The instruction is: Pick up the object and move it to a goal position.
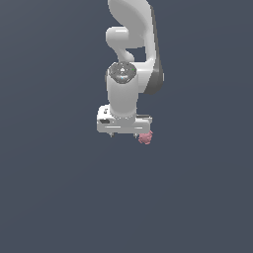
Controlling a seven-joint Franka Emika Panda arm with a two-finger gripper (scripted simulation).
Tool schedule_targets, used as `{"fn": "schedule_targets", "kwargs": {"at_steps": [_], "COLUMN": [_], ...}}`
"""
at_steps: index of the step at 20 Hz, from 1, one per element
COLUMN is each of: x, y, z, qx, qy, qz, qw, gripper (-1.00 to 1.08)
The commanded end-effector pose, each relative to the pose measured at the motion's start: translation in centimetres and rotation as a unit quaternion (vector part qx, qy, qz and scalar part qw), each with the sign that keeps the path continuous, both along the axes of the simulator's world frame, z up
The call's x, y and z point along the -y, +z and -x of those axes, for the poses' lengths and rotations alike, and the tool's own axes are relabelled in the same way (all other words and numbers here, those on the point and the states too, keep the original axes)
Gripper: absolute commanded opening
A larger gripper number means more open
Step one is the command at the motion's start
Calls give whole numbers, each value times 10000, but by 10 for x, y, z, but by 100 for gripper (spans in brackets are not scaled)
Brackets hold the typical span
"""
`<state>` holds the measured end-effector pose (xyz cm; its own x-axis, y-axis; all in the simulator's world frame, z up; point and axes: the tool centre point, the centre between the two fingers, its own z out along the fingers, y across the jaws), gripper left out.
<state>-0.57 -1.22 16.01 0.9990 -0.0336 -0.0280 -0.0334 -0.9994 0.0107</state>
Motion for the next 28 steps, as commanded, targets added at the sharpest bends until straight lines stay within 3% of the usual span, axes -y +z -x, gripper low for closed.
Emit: {"fn": "schedule_targets", "kwargs": {"at_steps": [1, 16, 28], "x": [0, -9, -49], "y": [0, -4, -29], "z": [0, -3, 21], "qx": [0, 16, 56], "qy": [0, -178, -646], "qz": [0, -131, -83], "qw": [10000, 9998, 9979], "gripper": [100, 100, 100]}}
